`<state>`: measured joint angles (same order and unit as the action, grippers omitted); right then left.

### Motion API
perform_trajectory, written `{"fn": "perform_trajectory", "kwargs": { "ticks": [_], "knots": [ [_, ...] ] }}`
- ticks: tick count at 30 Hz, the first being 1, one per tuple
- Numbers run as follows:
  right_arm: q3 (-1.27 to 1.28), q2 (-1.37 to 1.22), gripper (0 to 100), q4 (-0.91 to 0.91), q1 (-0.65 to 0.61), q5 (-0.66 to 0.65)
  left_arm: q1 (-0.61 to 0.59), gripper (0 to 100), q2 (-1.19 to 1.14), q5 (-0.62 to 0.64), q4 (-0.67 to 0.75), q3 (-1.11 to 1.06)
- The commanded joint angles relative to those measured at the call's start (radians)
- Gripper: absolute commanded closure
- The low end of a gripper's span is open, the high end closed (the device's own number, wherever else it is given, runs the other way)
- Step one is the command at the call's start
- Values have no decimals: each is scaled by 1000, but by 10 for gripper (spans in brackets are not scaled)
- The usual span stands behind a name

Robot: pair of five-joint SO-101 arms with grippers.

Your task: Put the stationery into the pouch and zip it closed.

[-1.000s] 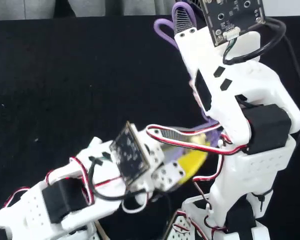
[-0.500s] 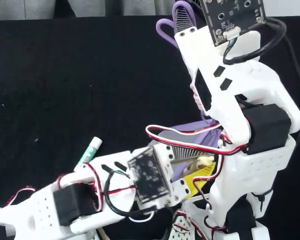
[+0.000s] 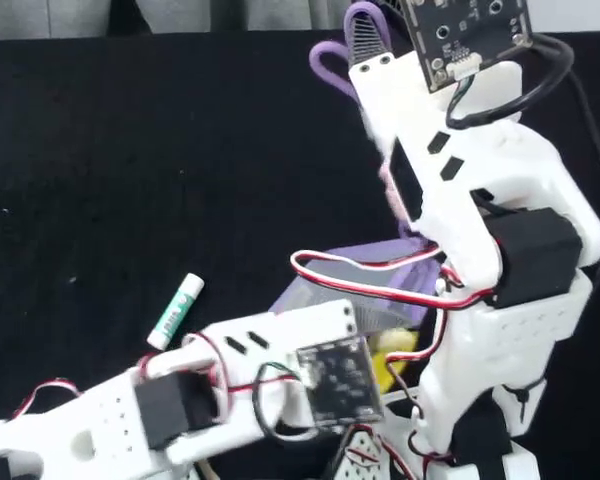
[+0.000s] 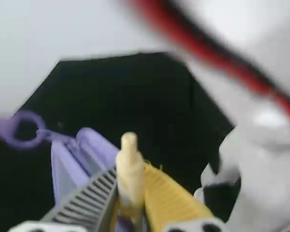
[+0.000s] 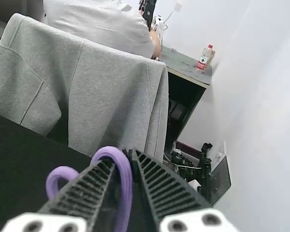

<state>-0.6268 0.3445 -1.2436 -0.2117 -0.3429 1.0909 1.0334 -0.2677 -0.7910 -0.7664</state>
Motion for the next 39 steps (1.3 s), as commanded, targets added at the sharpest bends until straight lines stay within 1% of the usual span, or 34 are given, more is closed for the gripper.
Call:
{"fn": "perform_trajectory", "kwargs": {
  "ticks": [1, 5, 9, 10, 12, 14, 15, 19, 20, 22, 25, 29, 32, 34, 36, 39],
  "knots": [
    [-19, -4, 987, 29, 6, 2, -107, 971, -11, -25, -9, -54],
    [-19, -4, 987, 29, 6, 2, -200, 971, -11, -43, -12, -73],
    [-19, -4, 987, 29, 6, 2, -260, 965, -9, -43, -43, -67],
    [-19, -4, 987, 29, 6, 2, -272, 953, -9, -43, -46, -64],
    [-19, -4, 987, 29, 6, 2, -297, 889, -8, -34, -58, -44],
    [-19, -4, 987, 29, 6, 2, -312, 817, 12, -21, -97, -18],
    [-19, -4, 987, 31, 6, 2, -317, 800, 29, -3, -123, -2],
    [-18, -4, 987, 31, 6, 2, -318, 799, 130, 5, -245, 68],
    [-18, -4, 987, 31, 6, 2, -318, 799, 161, -15, -276, 79],
    [-18, -4, 987, 31, 6, 2, -329, 799, 222, -94, -341, 94],
    [-18, -4, 987, 31, 6, 2, -447, 799, 321, -166, -391, 94],
    [-16, -5, 987, 31, 6, 2, -677, 799, 408, -173, -399, 90],
    [-12, -31, 987, 34, -23, 2, -783, 799, 439, -173, -399, 81],
    [-7, -61, 987, 48, -54, 2, -799, 799, 448, -169, -400, 62],
    [-5, -94, 987, 61, -68, 2, -774, 799, 451, -164, -400, 53],
    [-13, -137, 987, 78, -64, 2, -723, 799, 451, -101, -402, 79]
  ]
}}
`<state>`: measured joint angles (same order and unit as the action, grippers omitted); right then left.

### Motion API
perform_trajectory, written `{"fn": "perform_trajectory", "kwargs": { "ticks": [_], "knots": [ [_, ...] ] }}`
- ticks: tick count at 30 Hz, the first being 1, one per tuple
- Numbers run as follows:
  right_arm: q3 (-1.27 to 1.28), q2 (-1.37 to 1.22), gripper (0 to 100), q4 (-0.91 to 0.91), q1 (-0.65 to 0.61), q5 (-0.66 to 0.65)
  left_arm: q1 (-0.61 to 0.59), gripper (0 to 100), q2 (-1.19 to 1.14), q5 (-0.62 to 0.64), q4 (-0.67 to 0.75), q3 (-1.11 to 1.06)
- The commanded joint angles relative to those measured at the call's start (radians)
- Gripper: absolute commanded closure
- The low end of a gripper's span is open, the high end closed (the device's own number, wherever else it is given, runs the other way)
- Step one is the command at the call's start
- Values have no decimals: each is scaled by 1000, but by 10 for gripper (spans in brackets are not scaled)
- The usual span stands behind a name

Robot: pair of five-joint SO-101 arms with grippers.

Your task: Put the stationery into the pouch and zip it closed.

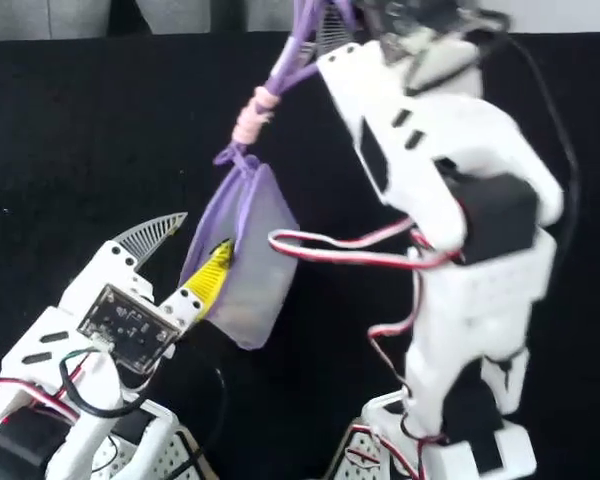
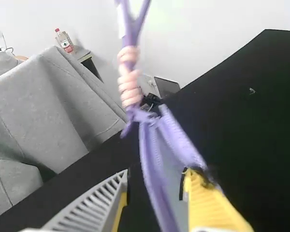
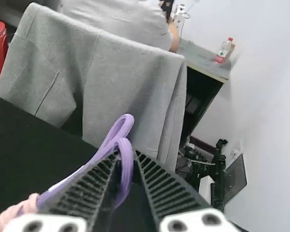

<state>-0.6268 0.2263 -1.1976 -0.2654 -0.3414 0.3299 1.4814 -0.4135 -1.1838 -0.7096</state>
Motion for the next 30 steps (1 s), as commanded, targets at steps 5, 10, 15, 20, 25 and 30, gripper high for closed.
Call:
{"fn": "perform_trajectory", "kwargs": {
  "ticks": [5, 10, 15, 20, 25, 30],
  "knots": [
    [-15, -39, 987, 43, 3, -2, 162, 799, 3, 138, -137, 219],
    [-27, -42, 987, 40, 3, -2, 240, 798, -6, 198, -256, 464],
    [-25, -44, 987, 41, 2, 0, 208, 798, -5, 203, -279, 558],
    [-25, -44, 987, 37, -31, 0, 91, 798, 3, 195, -321, 414],
    [-33, -44, 987, 41, -72, -2, -104, 798, 5, 195, -290, 139],
    [-196, -44, 987, 51, -74, -8, -288, 798, 5, 201, -97, -124]
  ]
}}
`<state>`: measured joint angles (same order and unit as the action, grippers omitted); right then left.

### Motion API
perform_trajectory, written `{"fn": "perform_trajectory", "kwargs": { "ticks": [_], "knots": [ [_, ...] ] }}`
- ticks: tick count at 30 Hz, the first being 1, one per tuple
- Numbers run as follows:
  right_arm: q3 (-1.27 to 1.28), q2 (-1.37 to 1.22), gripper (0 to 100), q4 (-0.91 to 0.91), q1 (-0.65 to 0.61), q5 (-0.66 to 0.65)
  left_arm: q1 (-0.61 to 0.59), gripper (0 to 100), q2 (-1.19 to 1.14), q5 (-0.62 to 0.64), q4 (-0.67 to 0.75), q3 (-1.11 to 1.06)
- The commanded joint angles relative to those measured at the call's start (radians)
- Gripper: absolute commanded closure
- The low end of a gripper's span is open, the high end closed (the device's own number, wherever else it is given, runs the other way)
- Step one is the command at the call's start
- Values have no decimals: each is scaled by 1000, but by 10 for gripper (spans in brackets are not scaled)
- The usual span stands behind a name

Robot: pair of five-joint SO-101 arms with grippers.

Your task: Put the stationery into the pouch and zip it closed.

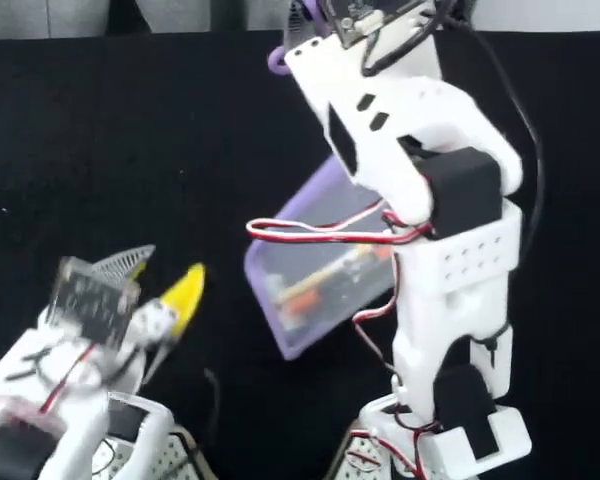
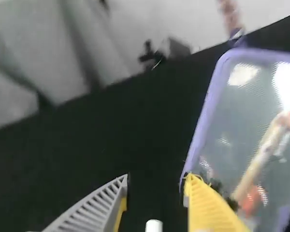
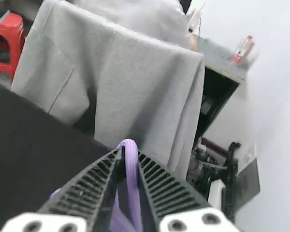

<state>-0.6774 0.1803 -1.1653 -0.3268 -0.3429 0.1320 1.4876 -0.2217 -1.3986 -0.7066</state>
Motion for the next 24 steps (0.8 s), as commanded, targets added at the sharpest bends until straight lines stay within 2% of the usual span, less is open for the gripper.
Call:
{"fn": "perform_trajectory", "kwargs": {
  "ticks": [1, 6, 8, 14, 21, 24],
  "knots": [
    [-197, 4, 987, -3, -3, -6, -114, 798, -2, 9, 172, -182],
    [-443, 2, 987, -212, 20, -6, -148, 798, -2, 11, 367, -432],
    [-498, 2, 987, -290, 66, 0, -143, 798, -3, 12, 430, -527],
    [-567, 12, 987, -379, 190, 2, -119, 798, -3, 8, 624, -762],
    [-581, 13, 987, -446, 210, 5, -94, 798, -3, 3, 641, -788],
    [-582, 42, 987, -451, 210, 52, -82, 797, -3, -37, 641, -800]
  ]
}}
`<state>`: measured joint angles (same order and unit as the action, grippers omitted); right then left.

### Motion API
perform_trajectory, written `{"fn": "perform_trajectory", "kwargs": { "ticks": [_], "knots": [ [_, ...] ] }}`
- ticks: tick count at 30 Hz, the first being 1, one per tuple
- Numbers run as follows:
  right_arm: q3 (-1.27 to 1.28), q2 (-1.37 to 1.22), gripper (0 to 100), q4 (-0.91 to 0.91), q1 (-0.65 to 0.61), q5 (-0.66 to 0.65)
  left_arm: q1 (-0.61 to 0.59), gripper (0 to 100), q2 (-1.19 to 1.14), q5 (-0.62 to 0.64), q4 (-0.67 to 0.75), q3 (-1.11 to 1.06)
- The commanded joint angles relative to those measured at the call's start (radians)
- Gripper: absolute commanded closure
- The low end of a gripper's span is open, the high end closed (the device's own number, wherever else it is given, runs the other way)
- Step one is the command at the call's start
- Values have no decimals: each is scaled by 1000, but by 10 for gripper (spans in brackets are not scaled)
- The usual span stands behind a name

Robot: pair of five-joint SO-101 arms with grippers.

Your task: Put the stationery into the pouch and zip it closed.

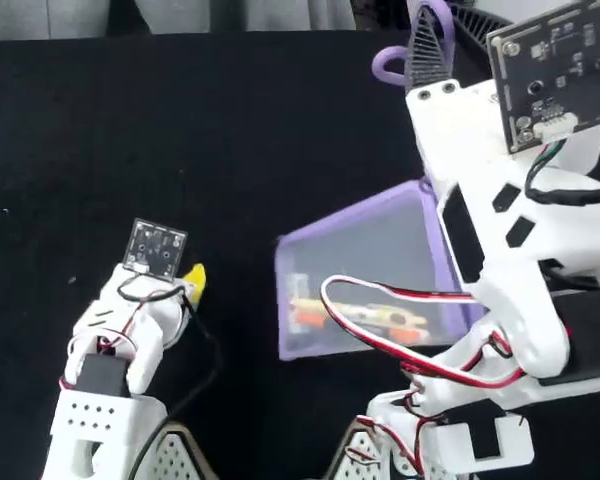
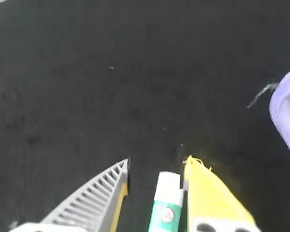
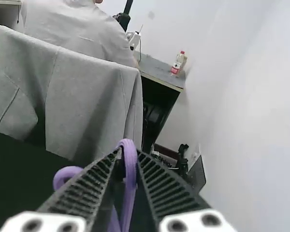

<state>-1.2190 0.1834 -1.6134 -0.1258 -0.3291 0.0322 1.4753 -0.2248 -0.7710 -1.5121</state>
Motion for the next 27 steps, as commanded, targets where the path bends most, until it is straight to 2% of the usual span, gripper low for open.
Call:
{"fn": "perform_trajectory", "kwargs": {
  "ticks": [1, 7, 12, 16, 23, 27],
  "knots": [
    [-33, 51, 987, -3, 9, 51, 18, 798, 9, -51, 14, 1],
    [44, 110, 987, 18, 3, 92, 13, 797, 0, -80, 21, -27],
    [168, 79, 987, 114, -11, 87, 16, 798, -2, -181, 23, -61],
    [213, 42, 987, 144, -124, 86, 16, 798, -2, -190, 25, -68],
    [229, -61, 987, 129, -430, 86, 15, 798, -2, -247, 84, -111],
    [220, -120, 987, 135, -509, 84, 15, 798, 2, -252, 84, -122]
  ]
}}
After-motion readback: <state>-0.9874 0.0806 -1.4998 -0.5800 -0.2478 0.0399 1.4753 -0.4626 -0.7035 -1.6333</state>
